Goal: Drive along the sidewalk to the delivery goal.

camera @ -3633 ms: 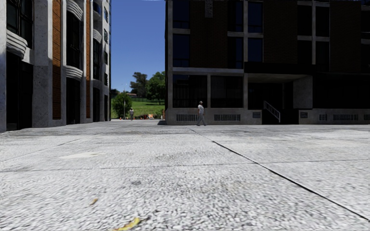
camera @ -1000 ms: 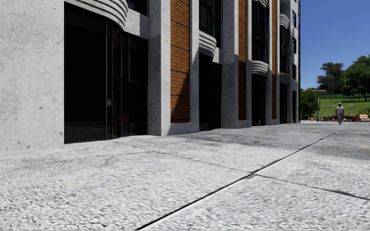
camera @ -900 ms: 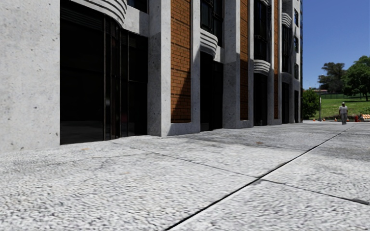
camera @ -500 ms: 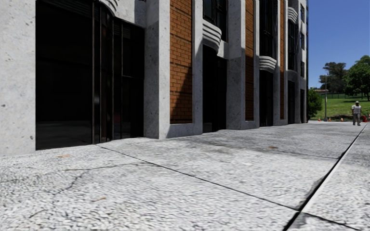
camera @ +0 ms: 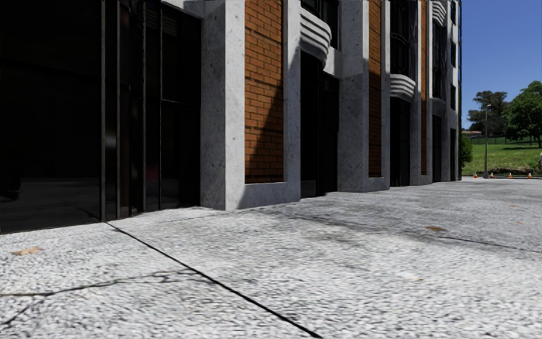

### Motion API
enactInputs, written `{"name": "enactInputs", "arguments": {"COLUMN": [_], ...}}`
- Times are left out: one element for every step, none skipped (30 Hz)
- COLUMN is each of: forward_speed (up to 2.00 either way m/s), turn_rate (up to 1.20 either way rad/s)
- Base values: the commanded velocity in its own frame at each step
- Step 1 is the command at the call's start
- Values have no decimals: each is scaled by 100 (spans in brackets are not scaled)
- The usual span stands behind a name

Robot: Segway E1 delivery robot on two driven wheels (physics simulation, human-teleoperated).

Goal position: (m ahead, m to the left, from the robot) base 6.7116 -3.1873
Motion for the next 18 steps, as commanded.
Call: {"name": "enactInputs", "arguments": {"forward_speed": [200, 200, 200, 200, 200, 200, 200, 200, 200, 200, 200, 200, 200, 200, 200, 200, 200, 200], "turn_rate": [-8, -8, -8, -8, -8, -8, -8, -13, -13, -18, -20, -20, -21, -21, -22, -22, -23, -23]}}
